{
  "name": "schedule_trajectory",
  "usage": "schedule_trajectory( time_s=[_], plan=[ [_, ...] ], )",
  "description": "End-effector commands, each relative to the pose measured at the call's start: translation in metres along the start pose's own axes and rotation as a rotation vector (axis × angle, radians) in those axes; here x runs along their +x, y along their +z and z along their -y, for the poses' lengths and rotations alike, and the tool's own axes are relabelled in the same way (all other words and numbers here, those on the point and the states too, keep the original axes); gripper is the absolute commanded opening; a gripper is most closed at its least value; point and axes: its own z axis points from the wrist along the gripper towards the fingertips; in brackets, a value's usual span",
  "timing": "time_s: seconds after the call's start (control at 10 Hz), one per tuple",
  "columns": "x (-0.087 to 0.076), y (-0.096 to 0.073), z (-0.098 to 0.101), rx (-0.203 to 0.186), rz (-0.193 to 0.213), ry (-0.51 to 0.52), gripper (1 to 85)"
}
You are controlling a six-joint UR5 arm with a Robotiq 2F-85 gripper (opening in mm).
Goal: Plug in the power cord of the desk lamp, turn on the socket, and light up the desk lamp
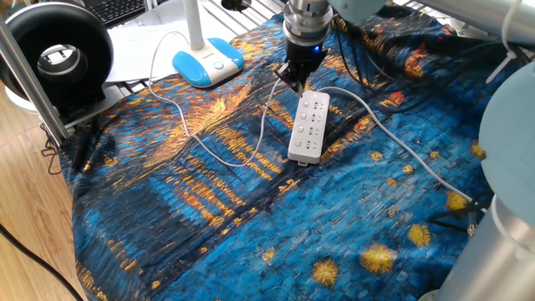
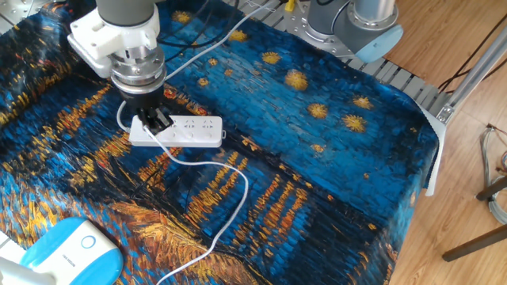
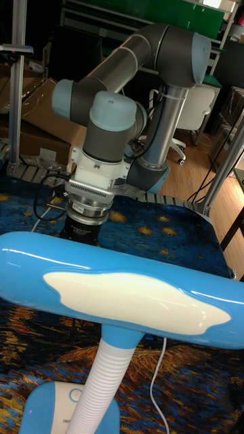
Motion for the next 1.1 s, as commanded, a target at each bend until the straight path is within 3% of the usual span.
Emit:
schedule_trajectory(
  time_s=[0.0,0.2,0.5,0.7,0.9,1.0],
  plan=[
    [0.013,-0.003,-0.008,-0.04,-0.03,0.152,1.3],
    [0.011,-0.004,0.009,0.008,-0.001,0.198,1.3],
    [0.022,-0.008,0.012,0.007,-0.021,0.282,1.3],
    [0.019,-0.007,0.029,0.037,0.0,0.265,1.3],
    [0.021,-0.007,0.029,0.034,-0.006,0.274,1.3],
    [0.018,-0.006,0.022,0.003,-0.001,0.312,1.3]
  ],
)
